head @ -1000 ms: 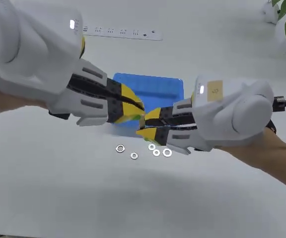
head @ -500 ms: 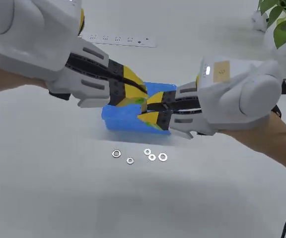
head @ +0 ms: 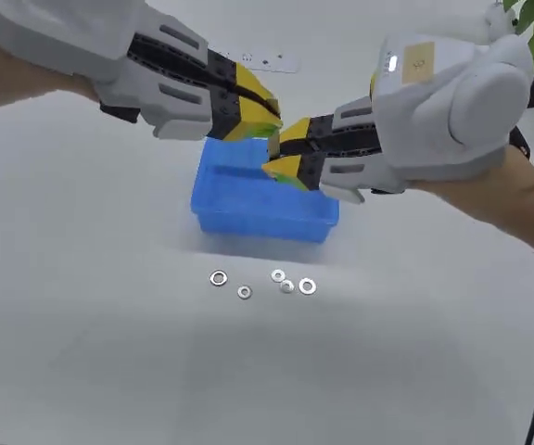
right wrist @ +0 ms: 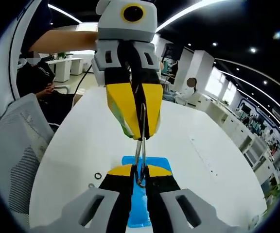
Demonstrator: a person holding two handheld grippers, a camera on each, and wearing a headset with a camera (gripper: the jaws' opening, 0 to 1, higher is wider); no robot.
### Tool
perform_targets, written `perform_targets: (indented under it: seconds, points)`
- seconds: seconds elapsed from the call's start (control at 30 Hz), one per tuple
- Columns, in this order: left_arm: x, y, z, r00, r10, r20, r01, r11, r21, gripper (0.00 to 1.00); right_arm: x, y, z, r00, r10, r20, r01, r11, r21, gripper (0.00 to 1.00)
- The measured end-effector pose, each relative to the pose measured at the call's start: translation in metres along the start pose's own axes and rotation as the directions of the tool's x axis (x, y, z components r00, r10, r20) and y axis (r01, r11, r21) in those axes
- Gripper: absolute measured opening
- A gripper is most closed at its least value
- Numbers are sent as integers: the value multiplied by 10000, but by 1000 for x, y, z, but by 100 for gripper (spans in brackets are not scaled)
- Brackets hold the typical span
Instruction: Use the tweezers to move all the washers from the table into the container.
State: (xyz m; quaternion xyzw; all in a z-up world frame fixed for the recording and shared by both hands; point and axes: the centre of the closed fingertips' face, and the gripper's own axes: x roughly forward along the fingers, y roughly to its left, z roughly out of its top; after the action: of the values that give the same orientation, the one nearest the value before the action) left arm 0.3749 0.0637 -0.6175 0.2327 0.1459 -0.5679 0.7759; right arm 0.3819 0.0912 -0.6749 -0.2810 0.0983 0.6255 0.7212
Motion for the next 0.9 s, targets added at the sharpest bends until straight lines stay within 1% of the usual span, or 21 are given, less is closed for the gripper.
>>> perform_targets:
  seconds: [0.27, 0.37, 0.43, 0.53, 0.6, 0.7, 0.83, 0.87, 0.9]
  points:
    - [10, 14, -15, 9998, -91, -153, 89, 9999, -147, 6, 12, -9, -15, 9999, 123, -80, -121, 9997, 206, 9]
    - [16, 21, -25, 9999, -136, -106, 132, 9994, -332, 6, 18, -13, -24, 9997, 226, -92, -223, 9991, 358, 10]
    - [21, 24, -31, 9995, -204, -223, 195, 9990, -397, 6, 23, -15, -31, 9994, 303, -159, -296, 9986, 429, 10]
    - [27, 26, -38, 9990, -312, -313, 298, 9985, -463, 6, 28, -15, -38, 9988, 445, -207, -434, 9976, 531, 10]
    - [31, 28, -45, 9983, -374, -454, 349, 9980, -534, 6, 33, -16, -46, 9981, 519, -328, -499, 9970, 589, 10]
    - [36, 28, -52, 9970, -467, -610, 432, 9974, -582, 6, 37, -17, -53, 9973, 631, -376, -604, 9958, 694, 10]
    - [42, 30, -63, 9952, -578, -787, 516, 9955, -791, 6, 44, -15, -63, 9956, 809, -471, -765, 9930, 896, 10]
    - [44, 29, -68, 9946, -591, -848, 522, 9953, -817, 6, 47, -14, -66, 9949, 870, -518, -821, 9924, 913, 10]
    - [46, 29, -71, 9944, -588, -877, 516, 9953, -820, 6, 48, -14, -68, 9946, 882, -539, -830, 9923, 918, 10]
